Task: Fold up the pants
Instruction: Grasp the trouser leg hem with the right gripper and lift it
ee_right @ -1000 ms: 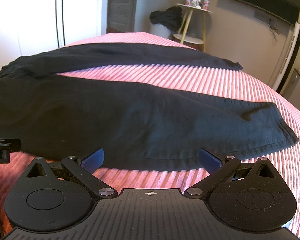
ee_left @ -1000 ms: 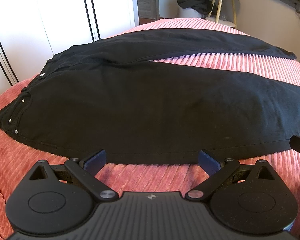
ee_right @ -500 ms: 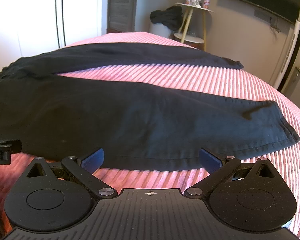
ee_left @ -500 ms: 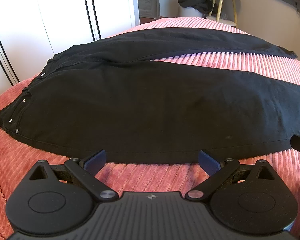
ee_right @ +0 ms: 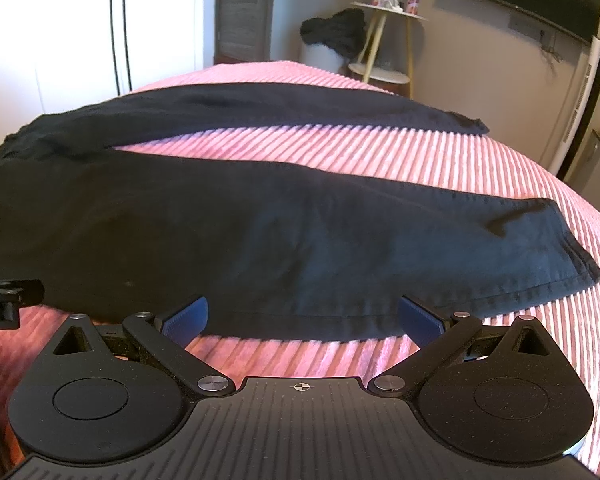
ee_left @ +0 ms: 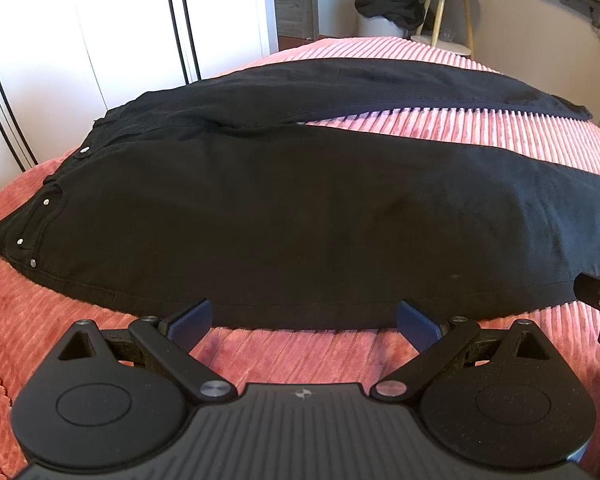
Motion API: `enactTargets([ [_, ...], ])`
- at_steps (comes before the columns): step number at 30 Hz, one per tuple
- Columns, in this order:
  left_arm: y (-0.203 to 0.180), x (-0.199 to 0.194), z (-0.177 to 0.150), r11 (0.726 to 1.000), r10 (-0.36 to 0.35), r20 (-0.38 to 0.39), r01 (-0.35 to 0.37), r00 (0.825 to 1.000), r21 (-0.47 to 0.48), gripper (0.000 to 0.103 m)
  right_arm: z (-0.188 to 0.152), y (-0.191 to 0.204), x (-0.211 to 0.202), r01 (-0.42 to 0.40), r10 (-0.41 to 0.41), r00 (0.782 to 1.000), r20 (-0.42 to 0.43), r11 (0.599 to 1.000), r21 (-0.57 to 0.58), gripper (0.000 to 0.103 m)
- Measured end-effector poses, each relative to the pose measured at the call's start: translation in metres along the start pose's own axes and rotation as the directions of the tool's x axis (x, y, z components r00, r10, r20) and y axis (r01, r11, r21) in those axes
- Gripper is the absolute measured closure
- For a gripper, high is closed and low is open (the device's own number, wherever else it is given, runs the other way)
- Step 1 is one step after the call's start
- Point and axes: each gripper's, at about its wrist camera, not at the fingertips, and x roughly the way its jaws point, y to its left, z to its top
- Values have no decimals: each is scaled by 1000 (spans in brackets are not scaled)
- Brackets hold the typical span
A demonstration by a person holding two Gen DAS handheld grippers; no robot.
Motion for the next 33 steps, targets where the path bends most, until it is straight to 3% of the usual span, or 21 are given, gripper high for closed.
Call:
enactTargets([
  [4,4,-3,1,1000,-18,6,18,1000,-25,4,1,-5,4,-13,14,1000,-21,999,37,0],
  [7,10,-6,3,998,-33,16,34,999,-55,4,6,-18,21,-39,52,994,-100,991,129,0],
  [10,18,-7,6,993,-60,20,61,998,-104,4,9,-37,44,-41,92,979,-181,963,267,0],
  [13,29,-3,14,982,-81,19,83,996,-167,4,4,-53,67,-9,120,951,-285,932,362,0],
  [17,43,9,32,968,-80,56,90,995,-233,4,1,-62,75,-3,141,947,-290,903,430,0],
  [21,57,34,56,944,-62,78,84,995,-320,4,0,-63,78,0,144,940,-310,907,422,0],
  [25,67,63,77,937,0,90,32,996,-348,4,22,-61,79,-23,174,892,-417,939,342,0],
  [26,70,69,80,939,25,104,12,994,-344,4,36,-65,73,-32,176,897,-405,941,336,0],
  [29,80,83,80,929,136,150,-74,979,-362,4,99,-78,68,-84,190,941,-280,933,350,0],
  [33,93,99,78,905,195,203,-96,959,-414,4,200,-98,121,-85,160,977,-141,897,433,0],
])
